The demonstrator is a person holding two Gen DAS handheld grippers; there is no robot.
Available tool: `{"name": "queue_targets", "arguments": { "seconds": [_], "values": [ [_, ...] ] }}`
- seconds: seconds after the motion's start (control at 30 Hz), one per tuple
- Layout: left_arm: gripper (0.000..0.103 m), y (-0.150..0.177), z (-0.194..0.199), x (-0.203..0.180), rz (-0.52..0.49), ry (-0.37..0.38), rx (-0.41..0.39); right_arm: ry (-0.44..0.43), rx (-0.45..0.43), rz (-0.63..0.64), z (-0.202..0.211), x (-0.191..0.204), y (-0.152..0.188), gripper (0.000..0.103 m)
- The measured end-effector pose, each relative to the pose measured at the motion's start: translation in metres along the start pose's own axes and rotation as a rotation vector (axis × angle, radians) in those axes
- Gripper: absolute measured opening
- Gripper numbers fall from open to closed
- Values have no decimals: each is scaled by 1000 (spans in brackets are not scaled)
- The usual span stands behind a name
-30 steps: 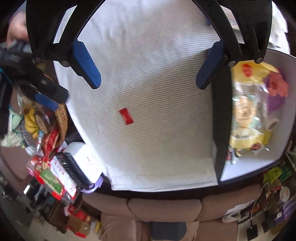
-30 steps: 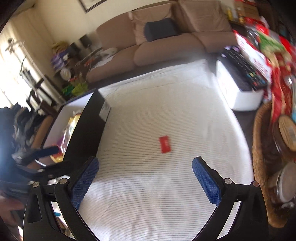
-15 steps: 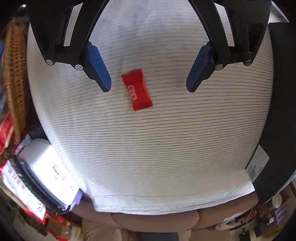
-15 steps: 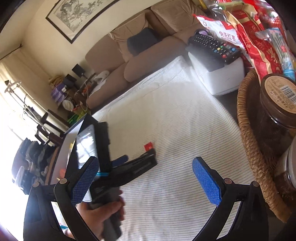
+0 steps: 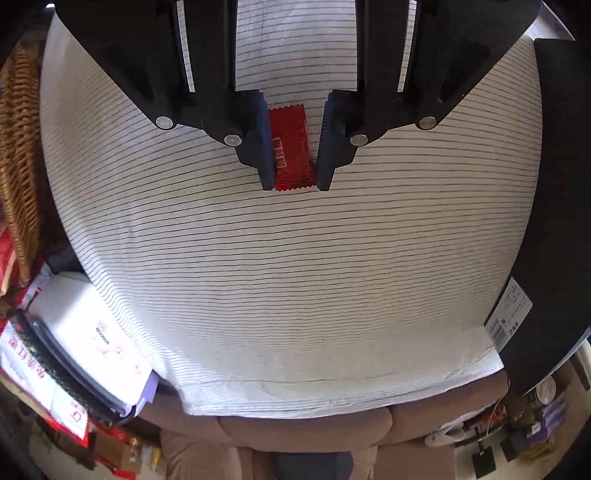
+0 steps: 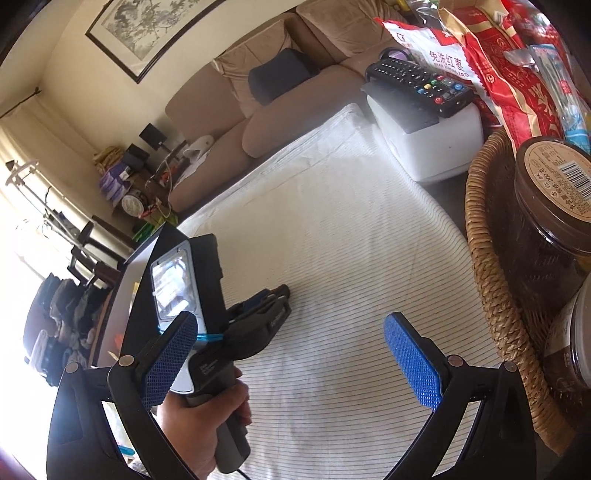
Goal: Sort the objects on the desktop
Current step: 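Carry the red candy into the box and open the left tool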
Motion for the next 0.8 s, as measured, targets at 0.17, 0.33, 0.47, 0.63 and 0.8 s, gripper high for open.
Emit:
{"name": "queue_targets", "arguments": {
  "seconds": [0.17, 0.33, 0.47, 0.63, 0.8],
  "values": [
    [21, 0, 14, 10, 16, 47, 3, -30, 1, -25, -3, 1, 2, 103],
    [21, -6, 41, 20, 20, 99, -18, -55, 5, -47, -8, 4, 3, 103],
    [21, -19, 79, 41, 42, 212, -21, -56, 8, -28, -10, 12, 3, 103],
    [21, -51, 144, 108, 55, 275, -88, -55, 10, -9, -13, 21, 5, 103],
    [21, -75, 172, 195, 80, 217, -116, -51, 31, 7, -23, 30, 12, 103]
  ]
}}
Point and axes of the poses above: each gripper's, at about its wrist camera, not at the fingertips, and z roughly against the way its jaws point, x to its left, y to its underside, the point moved 8 cm from there along -z, roughly the way its jaws point, and after that the axes turned 11 degrees about -y, right-handed, at the moved point
